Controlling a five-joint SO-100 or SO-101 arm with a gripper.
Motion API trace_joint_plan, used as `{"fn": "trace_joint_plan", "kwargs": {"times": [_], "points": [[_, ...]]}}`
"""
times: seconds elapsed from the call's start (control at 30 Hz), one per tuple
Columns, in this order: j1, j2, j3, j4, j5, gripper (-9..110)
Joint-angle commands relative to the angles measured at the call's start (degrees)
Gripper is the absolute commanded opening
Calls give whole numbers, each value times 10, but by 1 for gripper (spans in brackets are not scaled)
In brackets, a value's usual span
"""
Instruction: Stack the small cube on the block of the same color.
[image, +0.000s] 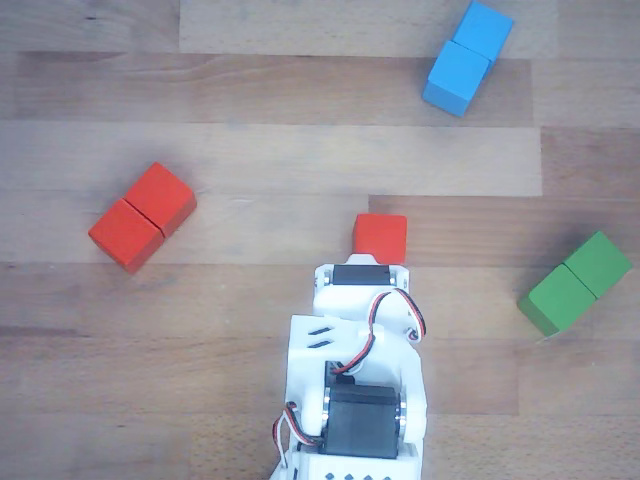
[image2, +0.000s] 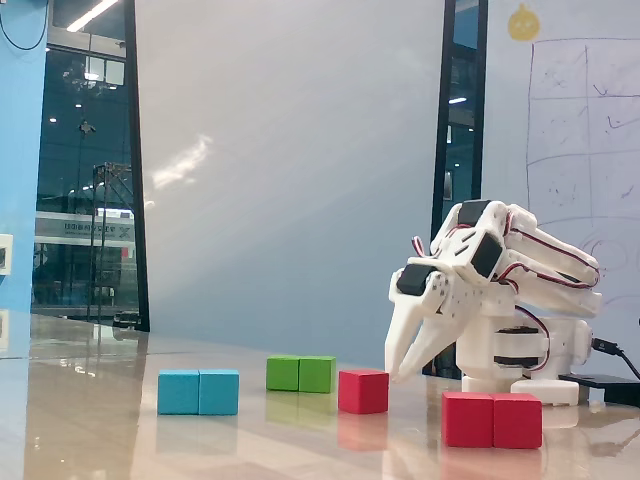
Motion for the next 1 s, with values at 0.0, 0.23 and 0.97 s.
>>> {"fn": "trace_joint_plan", "kwargs": {"times": [0.0, 0.23, 0.97], "points": [[4, 18, -109, 15, -8, 0], [4, 9, -243, 11, -8, 0], [4, -416, -367, -69, -9, 0]]}}
